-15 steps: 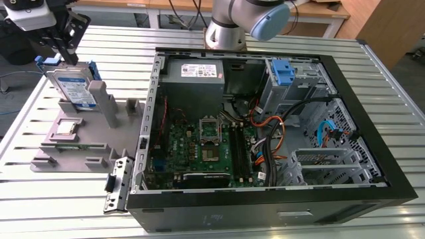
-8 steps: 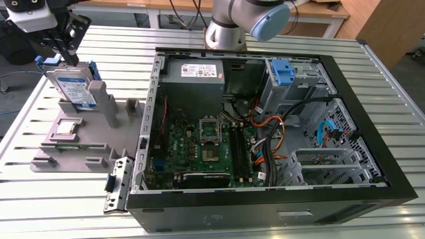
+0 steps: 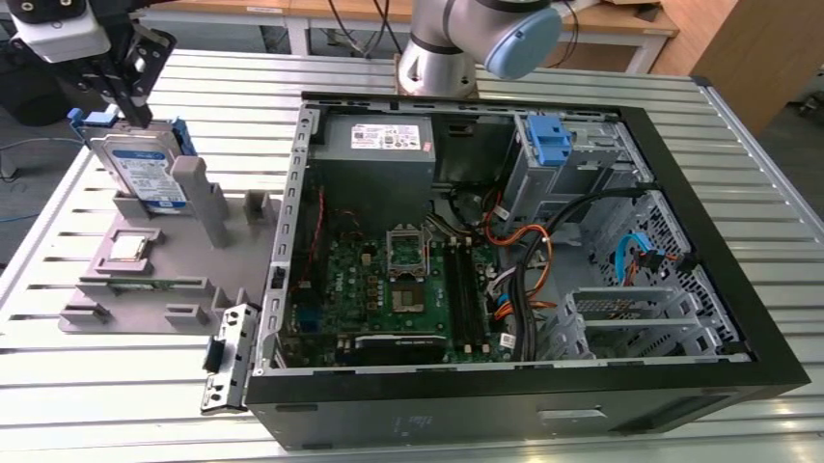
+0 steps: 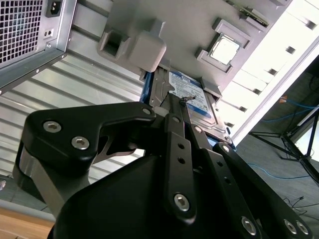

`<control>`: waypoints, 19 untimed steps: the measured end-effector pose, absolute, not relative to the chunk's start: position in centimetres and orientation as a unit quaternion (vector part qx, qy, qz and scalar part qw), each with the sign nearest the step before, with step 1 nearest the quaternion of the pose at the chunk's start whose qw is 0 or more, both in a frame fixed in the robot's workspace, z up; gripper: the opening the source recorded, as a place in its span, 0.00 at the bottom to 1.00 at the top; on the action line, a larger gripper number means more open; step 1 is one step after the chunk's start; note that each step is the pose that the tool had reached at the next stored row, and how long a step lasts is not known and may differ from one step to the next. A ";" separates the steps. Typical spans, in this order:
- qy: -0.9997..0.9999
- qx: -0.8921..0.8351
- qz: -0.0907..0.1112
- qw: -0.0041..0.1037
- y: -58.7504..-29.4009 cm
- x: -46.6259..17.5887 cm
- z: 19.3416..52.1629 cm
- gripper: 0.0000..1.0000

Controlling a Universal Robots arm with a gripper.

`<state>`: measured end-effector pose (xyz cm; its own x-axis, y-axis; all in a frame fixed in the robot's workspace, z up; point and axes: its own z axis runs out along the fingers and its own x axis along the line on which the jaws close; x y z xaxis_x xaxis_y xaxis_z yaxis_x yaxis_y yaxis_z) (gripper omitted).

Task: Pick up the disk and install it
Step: 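Reach for the disk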

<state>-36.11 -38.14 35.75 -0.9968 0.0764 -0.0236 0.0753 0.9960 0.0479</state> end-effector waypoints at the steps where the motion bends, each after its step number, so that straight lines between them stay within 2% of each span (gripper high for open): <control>1: 0.999 0.038 0.023 0.013 -38.1 -36.2 35.7 0.10; 19: 0.999 0.041 0.023 0.013 -36.4 -38.3 34.9 0.10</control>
<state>-38.35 -36.41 34.90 -0.9963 0.0821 -0.0235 0.0809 0.9956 0.0478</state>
